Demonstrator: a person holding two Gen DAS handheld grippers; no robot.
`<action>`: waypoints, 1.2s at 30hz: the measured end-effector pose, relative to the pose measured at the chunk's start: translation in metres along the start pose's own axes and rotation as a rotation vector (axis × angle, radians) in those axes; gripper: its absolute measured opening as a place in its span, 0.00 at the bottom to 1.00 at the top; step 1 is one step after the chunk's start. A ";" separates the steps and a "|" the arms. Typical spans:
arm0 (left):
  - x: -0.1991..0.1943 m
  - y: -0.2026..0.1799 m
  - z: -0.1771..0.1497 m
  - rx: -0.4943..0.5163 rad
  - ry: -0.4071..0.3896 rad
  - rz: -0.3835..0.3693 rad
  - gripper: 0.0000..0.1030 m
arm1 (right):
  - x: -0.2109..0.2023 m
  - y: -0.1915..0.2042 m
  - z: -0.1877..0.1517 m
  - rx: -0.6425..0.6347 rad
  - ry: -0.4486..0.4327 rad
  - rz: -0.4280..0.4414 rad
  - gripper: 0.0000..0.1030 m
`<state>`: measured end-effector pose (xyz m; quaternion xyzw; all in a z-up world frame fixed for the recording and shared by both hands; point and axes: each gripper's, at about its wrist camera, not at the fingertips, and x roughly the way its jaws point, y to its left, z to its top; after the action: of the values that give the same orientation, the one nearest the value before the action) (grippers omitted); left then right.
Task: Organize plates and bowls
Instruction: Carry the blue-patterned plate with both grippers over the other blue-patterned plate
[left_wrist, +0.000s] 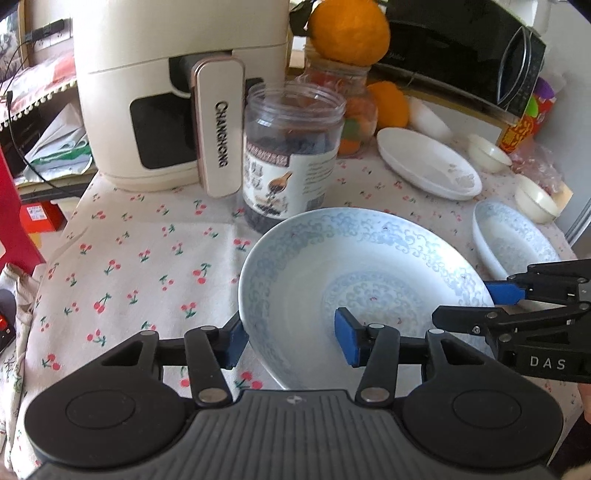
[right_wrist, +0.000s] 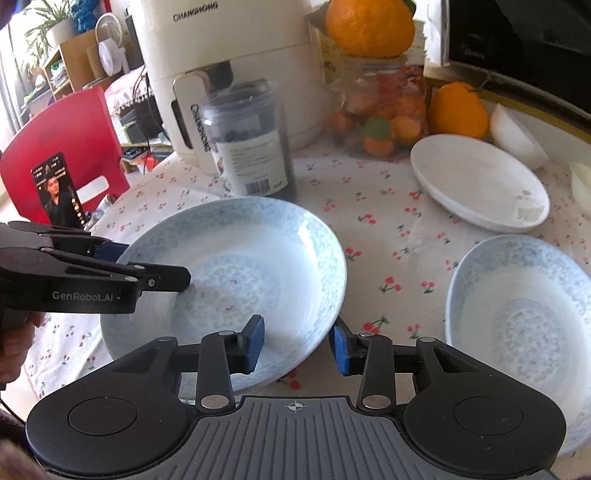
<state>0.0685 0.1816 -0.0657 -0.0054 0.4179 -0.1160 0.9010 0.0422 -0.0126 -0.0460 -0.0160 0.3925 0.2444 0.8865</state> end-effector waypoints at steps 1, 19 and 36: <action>-0.001 -0.001 0.001 0.019 -0.042 0.013 0.45 | -0.002 -0.001 0.001 -0.004 -0.008 -0.006 0.36; -0.010 -0.033 0.016 0.029 -0.114 -0.042 0.45 | -0.032 -0.032 0.011 0.021 -0.079 -0.049 0.36; 0.009 -0.091 0.031 0.094 -0.117 -0.116 0.45 | -0.066 -0.095 0.007 0.105 -0.100 -0.106 0.36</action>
<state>0.0792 0.0886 -0.0428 0.0058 0.3577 -0.1870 0.9149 0.0515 -0.1221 -0.0108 0.0219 0.3584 0.1766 0.9164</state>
